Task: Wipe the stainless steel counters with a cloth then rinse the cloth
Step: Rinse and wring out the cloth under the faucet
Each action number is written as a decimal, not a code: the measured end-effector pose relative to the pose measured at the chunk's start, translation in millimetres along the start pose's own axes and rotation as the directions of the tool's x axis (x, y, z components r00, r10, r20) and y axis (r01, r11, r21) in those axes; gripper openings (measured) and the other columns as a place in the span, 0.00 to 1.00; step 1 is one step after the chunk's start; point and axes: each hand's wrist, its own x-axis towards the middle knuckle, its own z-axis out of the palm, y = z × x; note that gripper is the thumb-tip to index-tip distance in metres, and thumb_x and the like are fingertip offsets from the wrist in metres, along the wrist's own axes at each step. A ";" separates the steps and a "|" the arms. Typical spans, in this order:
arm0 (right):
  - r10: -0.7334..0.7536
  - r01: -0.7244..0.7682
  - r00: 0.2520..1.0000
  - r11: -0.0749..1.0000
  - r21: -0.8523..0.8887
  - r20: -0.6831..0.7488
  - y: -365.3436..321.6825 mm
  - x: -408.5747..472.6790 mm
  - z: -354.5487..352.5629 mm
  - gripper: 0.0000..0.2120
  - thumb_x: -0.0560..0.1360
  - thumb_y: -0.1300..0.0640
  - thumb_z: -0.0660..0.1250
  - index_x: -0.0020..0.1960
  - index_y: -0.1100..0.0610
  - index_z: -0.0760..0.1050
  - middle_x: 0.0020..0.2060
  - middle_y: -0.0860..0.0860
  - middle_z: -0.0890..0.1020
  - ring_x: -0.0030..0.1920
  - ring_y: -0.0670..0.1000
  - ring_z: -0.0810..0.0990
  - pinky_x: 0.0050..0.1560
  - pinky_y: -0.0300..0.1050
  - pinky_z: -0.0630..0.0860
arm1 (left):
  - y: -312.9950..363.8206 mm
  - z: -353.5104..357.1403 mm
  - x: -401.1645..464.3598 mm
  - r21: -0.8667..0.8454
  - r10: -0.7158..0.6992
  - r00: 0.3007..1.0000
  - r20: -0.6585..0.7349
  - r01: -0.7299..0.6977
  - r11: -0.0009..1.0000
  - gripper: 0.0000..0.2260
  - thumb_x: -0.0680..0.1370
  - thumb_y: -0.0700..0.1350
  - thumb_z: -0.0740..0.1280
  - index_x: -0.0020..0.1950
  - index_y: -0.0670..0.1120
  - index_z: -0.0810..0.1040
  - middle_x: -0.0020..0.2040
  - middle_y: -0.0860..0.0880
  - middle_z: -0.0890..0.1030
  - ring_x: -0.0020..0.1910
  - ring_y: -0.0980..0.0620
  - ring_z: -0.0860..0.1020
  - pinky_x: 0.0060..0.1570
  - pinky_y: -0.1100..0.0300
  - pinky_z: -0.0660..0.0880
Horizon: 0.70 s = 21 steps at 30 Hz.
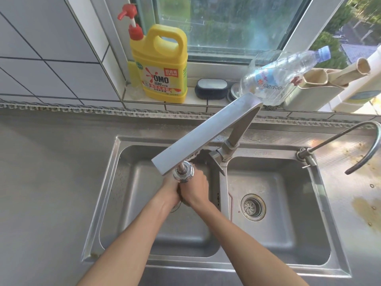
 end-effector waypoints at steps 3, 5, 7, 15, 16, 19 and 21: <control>-0.038 0.039 0.998 0.999 -0.024 0.055 -0.6 -2.0 -1.9 0.06 0.72 0.51 0.58 0.40 0.51 0.70 0.45 0.61 0.84 0.47 0.67 0.81 0.44 0.54 0.77 | -0.7 -0.3 -1.9 0.012 0.059 0.998 0.020 -0.059 0.998 0.12 0.84 0.45 0.60 0.40 0.50 0.71 0.39 0.48 0.73 0.40 0.50 0.73 0.43 0.57 0.71; 0.020 -0.020 1.000 1.000 0.010 -0.002 2.1 15.9 -9.9 0.10 0.79 0.48 0.59 0.45 0.54 0.72 0.48 0.60 0.84 0.50 0.66 0.81 0.46 0.54 0.76 | -13.8 3.1 -6.9 0.096 0.079 0.997 0.021 -0.080 0.992 0.11 0.83 0.44 0.65 0.40 0.49 0.75 0.41 0.46 0.78 0.45 0.46 0.77 0.47 0.53 0.74; 0.050 -0.050 0.997 0.999 0.017 -0.053 3.0 18.9 -10.0 0.12 0.81 0.49 0.59 0.45 0.56 0.72 0.47 0.59 0.84 0.50 0.66 0.80 0.44 0.53 0.74 | -16.5 3.1 -6.3 0.121 0.096 0.995 0.011 -0.097 0.988 0.11 0.82 0.42 0.65 0.39 0.48 0.75 0.41 0.45 0.78 0.49 0.44 0.76 0.51 0.51 0.73; -0.045 0.045 0.999 0.998 -0.031 0.025 4.6 17.6 0.5 0.07 0.76 0.51 0.63 0.49 0.54 0.75 0.45 0.58 0.84 0.46 0.63 0.80 0.41 0.49 0.70 | -10.2 -8.9 -6.5 0.097 -0.005 0.991 0.133 -0.008 0.995 0.08 0.82 0.47 0.67 0.42 0.49 0.78 0.41 0.47 0.82 0.43 0.48 0.79 0.45 0.55 0.76; -0.019 0.019 1.000 1.000 -0.013 0.015 6.7 25.9 -3.7 0.09 0.79 0.49 0.63 0.47 0.55 0.73 0.44 0.57 0.83 0.46 0.62 0.79 0.42 0.49 0.70 | -13.1 -11.1 -7.3 0.137 -0.028 0.982 0.186 0.002 0.991 0.07 0.82 0.49 0.67 0.47 0.48 0.81 0.46 0.45 0.84 0.47 0.46 0.81 0.49 0.53 0.78; 0.026 -0.035 0.999 0.973 0.228 0.042 17.1 38.0 -11.6 0.19 0.81 0.50 0.67 0.35 0.55 0.66 0.33 0.52 0.74 0.36 0.52 0.71 0.38 0.47 0.66 | -5.5 -37.2 -5.5 0.276 0.067 0.987 0.149 -0.106 0.955 0.16 0.80 0.56 0.70 0.55 0.44 0.85 0.53 0.44 0.88 0.51 0.45 0.86 0.51 0.53 0.82; 0.050 -0.109 0.989 0.888 0.446 0.141 23.0 36.7 -22.9 0.21 0.80 0.45 0.69 0.34 0.54 0.70 0.29 0.49 0.72 0.31 0.46 0.69 0.35 0.43 0.66 | 1.9 -61.0 -2.3 0.362 0.184 0.980 0.073 -0.198 0.911 0.22 0.80 0.63 0.66 0.56 0.46 0.86 0.52 0.47 0.89 0.51 0.48 0.87 0.51 0.54 0.82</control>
